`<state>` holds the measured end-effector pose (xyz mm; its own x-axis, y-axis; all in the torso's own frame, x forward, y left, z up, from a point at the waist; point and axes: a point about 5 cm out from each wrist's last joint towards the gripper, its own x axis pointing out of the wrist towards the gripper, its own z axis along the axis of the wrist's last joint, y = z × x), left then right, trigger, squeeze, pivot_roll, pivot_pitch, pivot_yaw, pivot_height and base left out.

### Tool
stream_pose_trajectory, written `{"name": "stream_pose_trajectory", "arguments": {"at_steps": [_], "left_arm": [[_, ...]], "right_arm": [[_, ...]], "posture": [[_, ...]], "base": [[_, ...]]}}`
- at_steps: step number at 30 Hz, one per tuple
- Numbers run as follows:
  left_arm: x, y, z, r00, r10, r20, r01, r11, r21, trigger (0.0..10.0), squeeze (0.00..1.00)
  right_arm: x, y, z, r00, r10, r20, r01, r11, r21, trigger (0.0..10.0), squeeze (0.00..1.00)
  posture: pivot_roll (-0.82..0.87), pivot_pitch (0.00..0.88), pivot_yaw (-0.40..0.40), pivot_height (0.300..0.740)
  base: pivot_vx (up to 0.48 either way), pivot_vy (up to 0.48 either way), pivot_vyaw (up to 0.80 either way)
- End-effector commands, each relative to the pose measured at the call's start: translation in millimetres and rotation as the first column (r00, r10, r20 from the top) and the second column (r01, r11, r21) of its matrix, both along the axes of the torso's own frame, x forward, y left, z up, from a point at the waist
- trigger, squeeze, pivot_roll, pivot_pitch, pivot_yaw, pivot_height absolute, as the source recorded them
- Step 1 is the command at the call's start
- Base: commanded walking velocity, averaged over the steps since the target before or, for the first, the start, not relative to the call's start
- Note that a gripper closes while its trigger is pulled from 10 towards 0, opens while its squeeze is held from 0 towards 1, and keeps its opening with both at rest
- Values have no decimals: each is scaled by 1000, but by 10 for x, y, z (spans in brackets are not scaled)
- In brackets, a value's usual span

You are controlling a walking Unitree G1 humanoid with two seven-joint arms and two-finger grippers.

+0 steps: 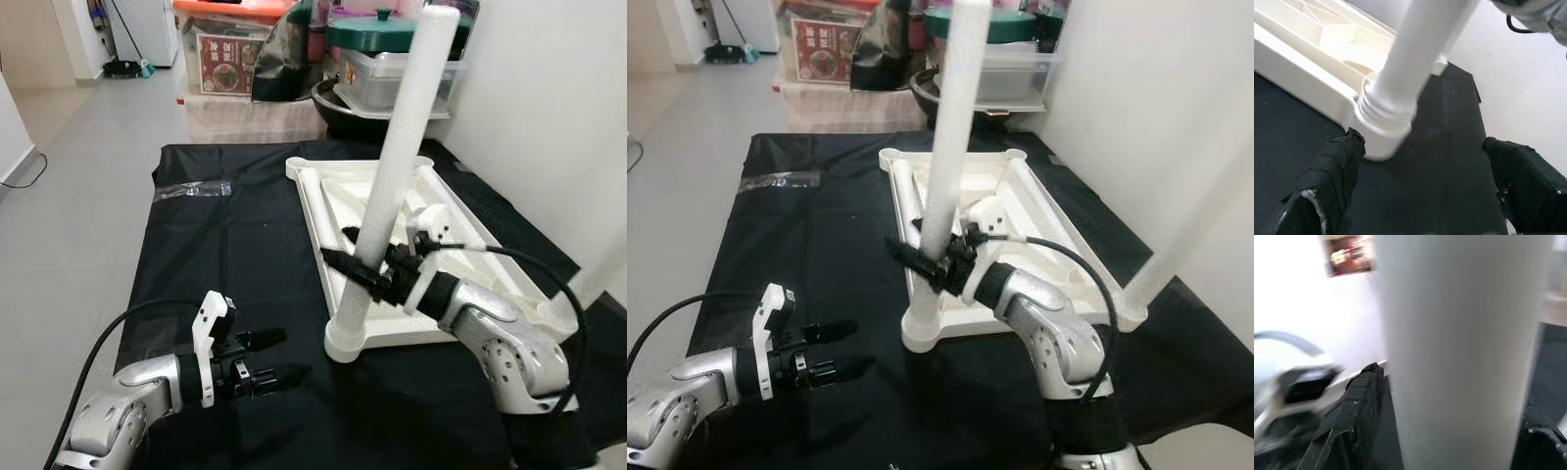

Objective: Building children table

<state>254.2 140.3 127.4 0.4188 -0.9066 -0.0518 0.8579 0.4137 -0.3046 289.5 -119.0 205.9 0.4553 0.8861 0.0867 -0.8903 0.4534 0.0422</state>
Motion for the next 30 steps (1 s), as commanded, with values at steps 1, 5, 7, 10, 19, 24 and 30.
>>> {"name": "stream_pose_trajectory", "arguments": {"at_steps": [1, 5, 7, 10, 19, 24, 30], "left_arm": [[3, -14, -10, 1000, 7, 0, -7, 1000, -8, 10000, 0], [-16, 1, -8, 1000, 12, -2, -12, 1000, -9, 10000, 0], [-14, 6, -9, 1000, 13, -3, -13, 1000, -9, 10000, 0], [-23, 0, 1, 1000, 2, -5, -2, 1000, -11, 10000, 0], [-9, -4, 11, 1000, -3, -3, 3, 1000, -11, 10000, 0], [-6, 8, 10, 1000, -3, -4, 3, 1000, -9, 10000, 0], [0, -5, 12, 1000, -5, -4, 5, 1000, -16, 10000, 0]], "right_arm": [[-149, 220, -194, 983, 178, -53, -181, 983, -43, 9216, 0], [32, 224, -373, 986, -20, -166, 12, 999, -44, 0, 0], [71, 209, -391, 982, -52, -183, 45, 998, -43, 0, 0], [405, -53, -600, 811, -522, -264, 491, 853, -178, 0, 0], [209, -771, -1038, 77, -948, -309, 901, 199, -386, 0, 0], [168, -494, -935, 205, -918, -341, 884, 323, -338, 10000, 0], [303, -138, -562, 569, -732, -374, 764, 639, -87, 10000, 0]], "posture": [[79, 0, -128, 740], [79, 0, -122, 740], [79, 0, -122, 740], [71, 0, -114, 740], [55, 0, -95, 740], [48, 0, -90, 740], [51, 0, -97, 740]], "base": [[0, 0, 0], [0, 0, 0], [0, 0, 0], [0, 0, 0], [0, 0, 0], [0, 0, 0], [0, 0, 0]]}}
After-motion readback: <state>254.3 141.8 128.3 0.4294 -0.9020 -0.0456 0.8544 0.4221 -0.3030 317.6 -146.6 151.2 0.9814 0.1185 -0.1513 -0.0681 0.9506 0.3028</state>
